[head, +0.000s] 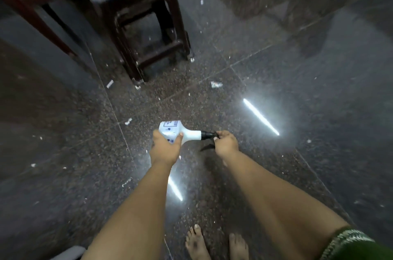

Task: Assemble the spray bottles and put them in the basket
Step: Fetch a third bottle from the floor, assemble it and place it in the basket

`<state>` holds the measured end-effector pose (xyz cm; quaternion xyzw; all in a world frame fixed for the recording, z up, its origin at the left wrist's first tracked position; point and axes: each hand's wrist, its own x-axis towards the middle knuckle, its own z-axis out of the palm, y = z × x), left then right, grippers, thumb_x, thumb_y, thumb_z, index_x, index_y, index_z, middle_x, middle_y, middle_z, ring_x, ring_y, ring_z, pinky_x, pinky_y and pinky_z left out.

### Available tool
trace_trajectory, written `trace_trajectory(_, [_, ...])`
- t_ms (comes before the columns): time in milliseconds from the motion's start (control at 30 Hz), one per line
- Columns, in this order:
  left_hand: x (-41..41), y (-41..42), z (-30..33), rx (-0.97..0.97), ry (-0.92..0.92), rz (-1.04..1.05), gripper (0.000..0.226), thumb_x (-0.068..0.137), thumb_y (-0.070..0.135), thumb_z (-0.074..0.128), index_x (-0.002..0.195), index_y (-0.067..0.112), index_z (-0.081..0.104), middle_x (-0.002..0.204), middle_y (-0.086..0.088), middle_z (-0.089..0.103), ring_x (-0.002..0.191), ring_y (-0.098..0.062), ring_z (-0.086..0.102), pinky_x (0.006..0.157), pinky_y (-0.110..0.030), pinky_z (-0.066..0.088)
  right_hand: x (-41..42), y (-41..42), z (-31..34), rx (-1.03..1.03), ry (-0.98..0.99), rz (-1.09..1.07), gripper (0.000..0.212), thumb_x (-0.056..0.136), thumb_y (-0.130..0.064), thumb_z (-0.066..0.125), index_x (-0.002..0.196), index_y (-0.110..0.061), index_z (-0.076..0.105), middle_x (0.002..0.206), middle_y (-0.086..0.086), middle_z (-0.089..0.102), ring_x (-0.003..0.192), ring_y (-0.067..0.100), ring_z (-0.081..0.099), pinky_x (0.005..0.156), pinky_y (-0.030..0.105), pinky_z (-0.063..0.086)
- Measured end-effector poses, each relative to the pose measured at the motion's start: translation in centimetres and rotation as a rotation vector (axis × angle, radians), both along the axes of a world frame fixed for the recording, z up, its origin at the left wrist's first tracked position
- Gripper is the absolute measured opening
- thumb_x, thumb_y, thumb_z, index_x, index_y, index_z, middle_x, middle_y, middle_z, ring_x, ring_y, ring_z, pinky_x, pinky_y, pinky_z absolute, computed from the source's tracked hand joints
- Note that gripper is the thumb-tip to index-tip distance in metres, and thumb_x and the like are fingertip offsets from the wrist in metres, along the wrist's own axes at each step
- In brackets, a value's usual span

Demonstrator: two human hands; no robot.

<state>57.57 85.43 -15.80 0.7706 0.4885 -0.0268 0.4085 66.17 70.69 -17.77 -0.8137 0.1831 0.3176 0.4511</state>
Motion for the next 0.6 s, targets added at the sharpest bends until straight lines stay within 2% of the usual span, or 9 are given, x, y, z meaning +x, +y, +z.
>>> trace_trajectory(100, [1.8, -0.8, 8.9, 0.064, -0.074, -0.016, 0.066, 0.08, 0.048, 0.068, 0.124, 0.009, 0.038, 0.122, -0.015, 0.057, 0.103, -0.032, 0.058, 0.079, -0.034, 0.043, 1.8, -1.3, 9.2, 0.065, -0.046, -0.024, 0.027, 0.093, -0.011, 0.055, 0.118, -0.014, 0.062, 0.122, 0.011, 0.064, 0.105, 0.028, 0.06, 0.092, 0.035, 0.051])
trace_trajectory(167, [2.6, -1.8, 14.5, 0.095, -0.109, -0.043, 0.067, 0.078, 0.047, 0.069, 0.123, 0.008, 0.038, 0.123, -0.016, 0.058, 0.109, -0.035, 0.059, 0.079, -0.032, 0.041, 2.3, -2.7, 15.0, 0.122, -0.093, -0.054, 0.024, 0.093, -0.01, 0.055, 0.116, -0.014, 0.063, 0.118, 0.011, 0.066, 0.095, 0.023, 0.059, 0.078, 0.029, 0.047])
trace_trajectory(233, [3.2, -3.0, 19.2, 0.103, -0.149, -0.109, 0.066, 0.078, 0.048, 0.069, 0.122, 0.008, 0.039, 0.121, -0.015, 0.06, 0.108, -0.035, 0.059, 0.077, -0.031, 0.039, 2.0, -4.4, 19.9, 0.178, -0.146, -0.147, 0.021, 0.092, -0.008, 0.055, 0.109, -0.015, 0.064, 0.112, 0.009, 0.067, 0.089, 0.019, 0.057, 0.073, 0.026, 0.042])
trace_trajectory(433, [3.7, -6.5, 29.0, 0.072, -0.158, -0.375, 0.068, 0.08, 0.049, 0.067, 0.122, 0.005, 0.037, 0.121, -0.016, 0.059, 0.112, -0.035, 0.055, 0.081, -0.034, 0.04, -1.3, -10.3, 29.9, 0.232, -0.149, -0.37, 0.025, 0.089, -0.002, 0.055, 0.112, -0.009, 0.064, 0.099, 0.01, 0.064, 0.074, 0.017, 0.056, 0.074, 0.028, 0.044])
trace_trajectory(500, [4.0, -7.8, 30.8, 0.077, -0.145, -0.476, 0.071, 0.08, 0.053, 0.066, 0.123, 0.004, 0.04, 0.123, -0.016, 0.058, 0.115, -0.035, 0.053, 0.085, -0.036, 0.041, -2.2, -12.3, 31.8, 0.197, -0.164, -0.421, 0.027, 0.088, -0.002, 0.056, 0.112, -0.009, 0.065, 0.1, 0.011, 0.066, 0.079, 0.02, 0.057, 0.075, 0.03, 0.047])
trace_trajectory(600, [4.2, -10.5, 32.3, 0.062, -0.183, -0.594, 0.073, 0.076, 0.056, 0.068, 0.121, 0.004, 0.044, 0.122, -0.015, 0.059, 0.115, -0.035, 0.053, 0.086, -0.037, 0.042, -3.7, -15.8, 33.9, 0.12, -0.214, -0.463, 0.027, 0.085, -0.002, 0.057, 0.109, -0.009, 0.066, 0.104, 0.014, 0.068, 0.087, 0.024, 0.059, 0.087, 0.037, 0.053])
